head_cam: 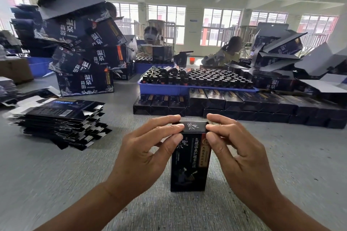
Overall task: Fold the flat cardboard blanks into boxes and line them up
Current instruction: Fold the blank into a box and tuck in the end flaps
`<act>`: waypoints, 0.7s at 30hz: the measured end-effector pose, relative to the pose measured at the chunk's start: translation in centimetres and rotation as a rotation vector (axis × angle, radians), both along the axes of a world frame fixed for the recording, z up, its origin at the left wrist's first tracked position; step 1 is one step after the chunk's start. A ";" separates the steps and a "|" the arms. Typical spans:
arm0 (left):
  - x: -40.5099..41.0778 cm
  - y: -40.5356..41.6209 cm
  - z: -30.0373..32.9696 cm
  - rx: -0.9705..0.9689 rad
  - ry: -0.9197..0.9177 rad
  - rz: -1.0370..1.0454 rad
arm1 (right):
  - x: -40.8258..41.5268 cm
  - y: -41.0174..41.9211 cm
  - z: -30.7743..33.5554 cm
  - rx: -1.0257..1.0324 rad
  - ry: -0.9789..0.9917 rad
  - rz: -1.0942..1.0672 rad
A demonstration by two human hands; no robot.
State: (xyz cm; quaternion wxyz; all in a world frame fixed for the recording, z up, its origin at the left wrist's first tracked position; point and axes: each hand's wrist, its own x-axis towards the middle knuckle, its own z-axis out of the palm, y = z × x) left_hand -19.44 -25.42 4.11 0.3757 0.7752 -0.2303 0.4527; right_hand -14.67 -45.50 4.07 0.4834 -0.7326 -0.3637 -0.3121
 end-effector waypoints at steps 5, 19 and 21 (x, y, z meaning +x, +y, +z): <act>0.3 0.4 -1.5 0.018 0.142 0.020 | 0.0 0.1 -0.6 -0.067 0.089 0.013; 2.5 3.0 -2.6 -0.770 0.785 -0.024 | 0.4 1.4 -3.8 -0.701 -0.091 -0.081; 2.7 3.2 -2.7 -0.769 0.826 -0.019 | 0.7 1.6 -3.6 -0.684 -0.150 -0.118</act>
